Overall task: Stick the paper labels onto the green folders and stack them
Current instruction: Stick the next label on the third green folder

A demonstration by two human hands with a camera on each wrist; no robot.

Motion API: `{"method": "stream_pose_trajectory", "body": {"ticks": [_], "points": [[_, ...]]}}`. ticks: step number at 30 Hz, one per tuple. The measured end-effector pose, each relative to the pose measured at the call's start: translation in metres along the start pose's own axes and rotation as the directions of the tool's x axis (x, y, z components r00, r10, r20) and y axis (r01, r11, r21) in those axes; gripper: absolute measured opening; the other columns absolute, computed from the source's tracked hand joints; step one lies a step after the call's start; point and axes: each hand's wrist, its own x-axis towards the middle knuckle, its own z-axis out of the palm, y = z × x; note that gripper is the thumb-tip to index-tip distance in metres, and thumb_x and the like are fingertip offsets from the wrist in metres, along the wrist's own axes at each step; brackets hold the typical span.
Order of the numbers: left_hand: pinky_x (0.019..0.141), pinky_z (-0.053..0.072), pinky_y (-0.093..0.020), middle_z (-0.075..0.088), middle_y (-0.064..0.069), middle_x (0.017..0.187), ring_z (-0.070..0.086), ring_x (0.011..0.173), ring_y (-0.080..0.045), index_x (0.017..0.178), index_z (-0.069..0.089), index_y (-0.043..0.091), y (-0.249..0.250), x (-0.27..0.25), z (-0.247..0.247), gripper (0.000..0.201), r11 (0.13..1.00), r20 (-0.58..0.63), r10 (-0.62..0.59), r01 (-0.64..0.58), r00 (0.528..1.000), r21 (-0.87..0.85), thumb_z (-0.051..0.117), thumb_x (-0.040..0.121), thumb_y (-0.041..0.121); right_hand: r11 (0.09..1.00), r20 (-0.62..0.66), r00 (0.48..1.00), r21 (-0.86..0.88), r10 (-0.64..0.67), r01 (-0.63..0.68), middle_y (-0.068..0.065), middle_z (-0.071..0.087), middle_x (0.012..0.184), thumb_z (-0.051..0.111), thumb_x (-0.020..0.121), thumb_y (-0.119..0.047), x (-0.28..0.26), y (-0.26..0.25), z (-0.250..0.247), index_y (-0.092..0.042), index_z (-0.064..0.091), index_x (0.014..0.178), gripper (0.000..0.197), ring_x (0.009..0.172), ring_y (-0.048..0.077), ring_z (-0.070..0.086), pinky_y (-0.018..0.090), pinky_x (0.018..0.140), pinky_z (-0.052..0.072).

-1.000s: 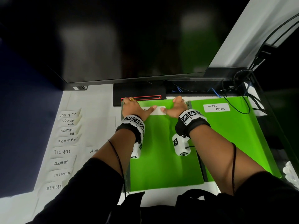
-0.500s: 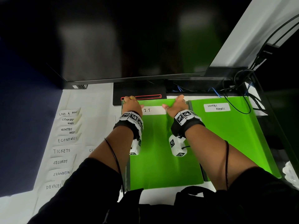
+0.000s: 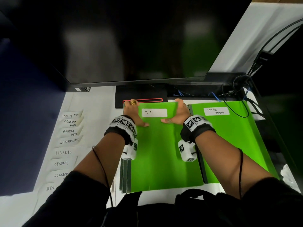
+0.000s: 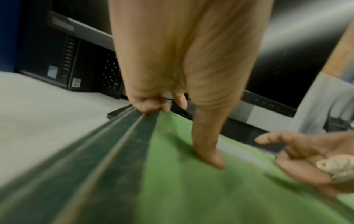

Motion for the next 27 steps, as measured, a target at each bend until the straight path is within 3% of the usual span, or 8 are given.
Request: {"method": "stream_pose_trajectory", "body": {"ticks": [3,6,10,14,17,19,24,27], "points": [[0.100,0.043,-0.041,0.030,-0.011,0.131,0.036,0.122,-0.028,0.133,0.033,0.010,-0.011,-0.014,0.002,0.101,0.996,-0.117,-0.085,0.085,0.989,-0.009,0.084,0.057,0.050,0.987,-0.064,0.998,-0.162,-0.013,0.003,0.013,0.025,0.147,0.085,0.055,-0.050,-0.019,-0.002,0.013,-0.023,0.016,0.144,0.116,0.136,0.034,0.025,0.048,0.110,0.032],[0.098,0.043,-0.041,0.030,-0.013,0.135,0.036,0.125,-0.029,0.136,0.033,0.005,-0.015,-0.025,0.003,0.101,0.980,-0.147,-0.201,0.200,0.969,-0.021,0.079,0.062,0.055,0.961,-0.150,0.989,-0.275,0.000,-0.041,0.012,0.022,0.149,0.079,0.066,-0.048,-0.035,-0.005,0.028,-0.023,0.023,0.143,0.098,0.138,0.033,0.021,0.053,0.107,0.030],[0.097,0.044,-0.042,0.036,-0.013,0.133,0.041,0.123,-0.028,0.133,0.041,0.003,-0.013,-0.032,0.004,0.080,0.975,-0.153,-0.218,0.208,0.964,-0.078,0.075,0.073,0.045,0.954,-0.197,0.980,-0.294,0.004,-0.062,0.009,0.022,0.152,0.066,0.084,-0.033,-0.049,-0.012,0.039,-0.023,0.035,0.141,0.066,0.138,0.029,0.021,0.052,0.105,0.028],[0.098,0.041,-0.040,0.038,-0.014,0.132,0.042,0.121,-0.030,0.132,0.040,0.003,-0.014,-0.039,0.006,0.073,0.959,-0.239,-0.214,0.156,0.947,-0.238,0.077,0.075,0.029,0.948,-0.168,0.984,-0.302,0.054,-0.103,0.009,0.018,0.155,0.062,0.085,-0.043,-0.060,-0.011,0.045,-0.023,0.031,0.143,0.069,0.142,0.031,0.016,0.054,0.107,0.027],[0.091,0.044,-0.039,0.056,-0.017,0.120,0.055,0.108,-0.034,0.125,0.040,0.008,-0.013,-0.045,0.003,0.052,0.820,-0.327,-0.235,0.007,0.915,-0.572,0.067,0.081,0.002,0.953,-0.077,0.996,-0.298,0.038,-0.059,0.005,0.008,0.158,0.062,0.080,-0.055,-0.065,-0.006,0.045,-0.026,0.021,0.147,0.084,0.144,0.036,0.007,0.059,0.109,0.023],[0.084,0.047,-0.036,0.062,-0.017,0.112,0.060,0.100,-0.033,0.122,0.041,0.008,-0.013,-0.047,0.002,0.043,0.724,-0.346,-0.239,-0.071,0.907,-0.686,0.062,0.084,-0.001,0.963,-0.060,0.998,-0.270,0.000,-0.016,0.002,0.000,0.159,0.063,0.080,-0.053,-0.068,-0.006,0.042,-0.025,0.014,0.150,0.090,0.145,0.036,0.000,0.062,0.109,0.019],[0.090,0.051,-0.042,0.059,-0.012,0.107,0.061,0.098,-0.030,0.114,0.037,0.018,-0.009,-0.037,0.003,0.038,0.424,-0.270,-0.229,-0.153,0.935,-0.892,0.056,0.087,-0.002,0.978,-0.223,0.971,-0.205,-0.082,0.035,0.002,-0.014,0.158,0.061,0.086,-0.042,-0.075,-0.024,0.034,-0.021,-0.002,0.151,0.093,0.145,0.033,-0.010,0.066,0.109,0.014],[0.087,0.049,-0.038,0.055,-0.010,0.104,0.059,0.093,-0.027,0.116,0.036,0.013,-0.003,-0.029,0.006,0.030,0.419,-0.226,-0.133,-0.152,0.965,-0.895,0.047,0.092,-0.002,0.963,-0.273,0.948,-0.251,-0.166,0.096,0.002,-0.024,0.156,0.058,0.082,-0.054,-0.078,-0.028,0.037,-0.029,-0.006,0.150,0.097,0.143,0.033,-0.022,0.072,0.105,0.002]]}}
